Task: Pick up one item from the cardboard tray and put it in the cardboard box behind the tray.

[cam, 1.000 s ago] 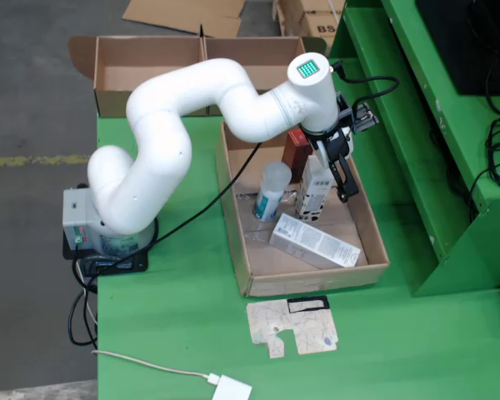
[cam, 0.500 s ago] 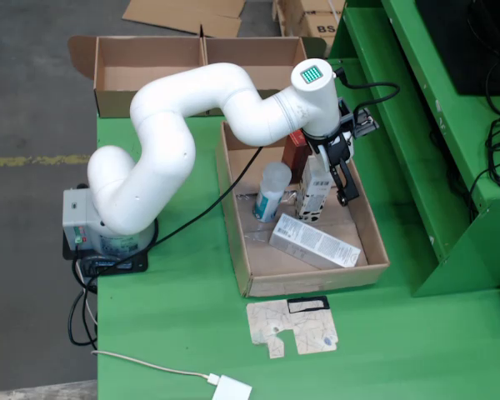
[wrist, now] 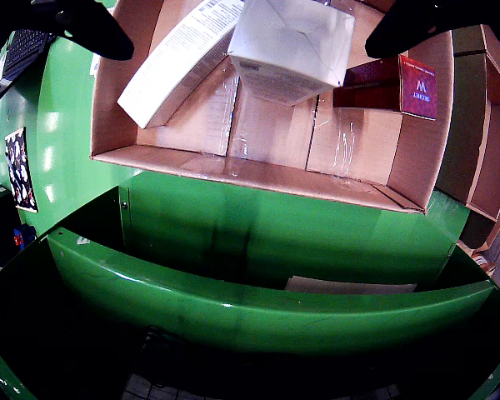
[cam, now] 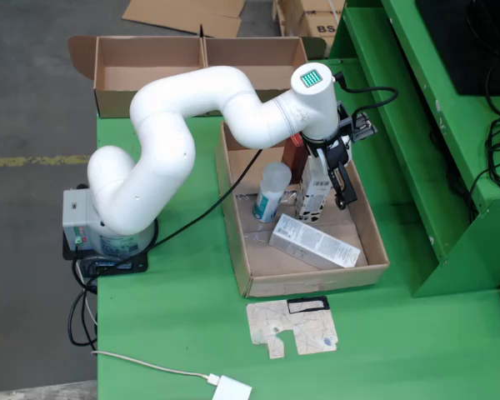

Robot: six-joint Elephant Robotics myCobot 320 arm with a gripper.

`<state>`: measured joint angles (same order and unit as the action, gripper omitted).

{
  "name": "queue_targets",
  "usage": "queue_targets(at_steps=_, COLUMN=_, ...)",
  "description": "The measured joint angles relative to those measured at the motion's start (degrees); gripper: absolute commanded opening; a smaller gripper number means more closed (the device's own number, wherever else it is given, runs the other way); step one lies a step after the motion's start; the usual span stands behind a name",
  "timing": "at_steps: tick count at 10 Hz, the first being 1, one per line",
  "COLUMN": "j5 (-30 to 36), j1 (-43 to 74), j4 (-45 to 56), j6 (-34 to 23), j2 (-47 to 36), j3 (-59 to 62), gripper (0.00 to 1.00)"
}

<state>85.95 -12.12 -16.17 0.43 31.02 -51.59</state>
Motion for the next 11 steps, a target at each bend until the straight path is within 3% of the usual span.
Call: queue_targets(at_steps=11, j5=-0.2, j1=0.0, j4=-3.8, j6=0.1, j2=1.8, j3=-3.5, gripper=1.0)
